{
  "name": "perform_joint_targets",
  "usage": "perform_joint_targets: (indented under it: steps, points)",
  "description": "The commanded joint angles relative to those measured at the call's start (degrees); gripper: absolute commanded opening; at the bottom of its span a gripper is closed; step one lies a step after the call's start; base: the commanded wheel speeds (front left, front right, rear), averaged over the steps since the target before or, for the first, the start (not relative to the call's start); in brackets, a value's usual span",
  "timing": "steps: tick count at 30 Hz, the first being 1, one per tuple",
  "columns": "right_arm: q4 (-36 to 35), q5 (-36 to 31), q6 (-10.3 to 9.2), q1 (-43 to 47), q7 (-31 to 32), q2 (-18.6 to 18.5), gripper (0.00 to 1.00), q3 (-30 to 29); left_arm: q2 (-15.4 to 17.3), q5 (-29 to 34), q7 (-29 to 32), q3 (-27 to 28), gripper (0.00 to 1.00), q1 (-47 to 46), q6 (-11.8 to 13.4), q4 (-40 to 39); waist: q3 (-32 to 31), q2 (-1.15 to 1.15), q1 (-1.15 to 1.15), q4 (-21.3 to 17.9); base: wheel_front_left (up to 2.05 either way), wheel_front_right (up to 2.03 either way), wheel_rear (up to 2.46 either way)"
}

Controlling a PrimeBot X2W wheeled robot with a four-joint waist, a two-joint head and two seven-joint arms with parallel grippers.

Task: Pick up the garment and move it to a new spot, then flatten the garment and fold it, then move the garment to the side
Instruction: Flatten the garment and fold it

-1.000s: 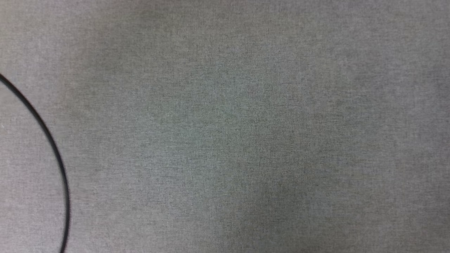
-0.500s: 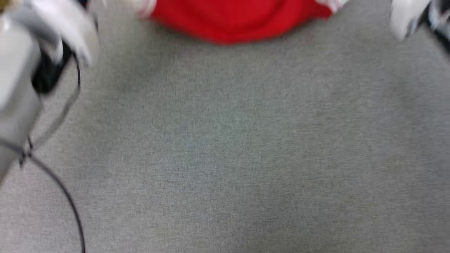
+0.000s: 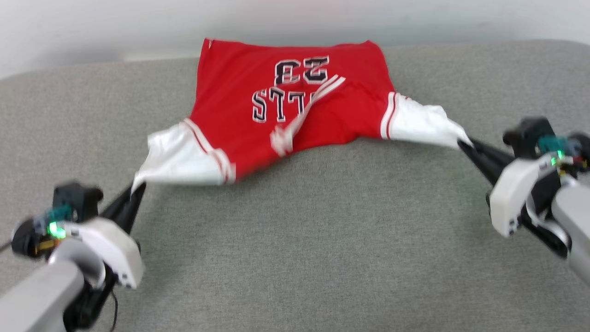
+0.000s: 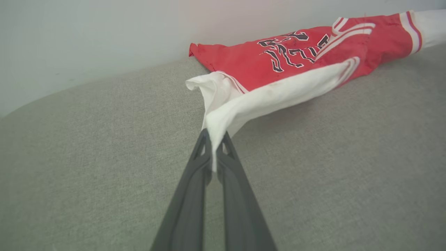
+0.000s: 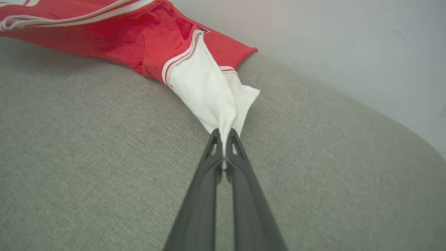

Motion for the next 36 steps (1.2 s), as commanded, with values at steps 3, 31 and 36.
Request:
perform_joint_targets:
  steps: [3,31,36]
  points:
    - [-0.8,1.2,-0.04,5.3,-1.0,-1.3,0.0,-0.8,1.6,-1.6,-0.3,0.7,0.0,5.9,2.7,-2.6,-2.5,0.0,0.01,-0.5,0.0,0.0,0.0]
    - [-18.4,-1.5,-0.06,45.4,8.0,-8.7,0.4,-21.2,5.7,-0.9,-0.5,8.9,0.0,35.7,10.8,-14.9,-9.0,0.0,0.01,0.3,0.0,0.0,0.0]
    - [-22.1,-5.4,-0.05,42.3,10.7,-7.4,1.0,-29.6,5.6,1.8,-0.5,9.7,0.0,33.1,12.0,-17.5,-7.1,0.0,0.01,0.6,0.0,0.0,0.0]
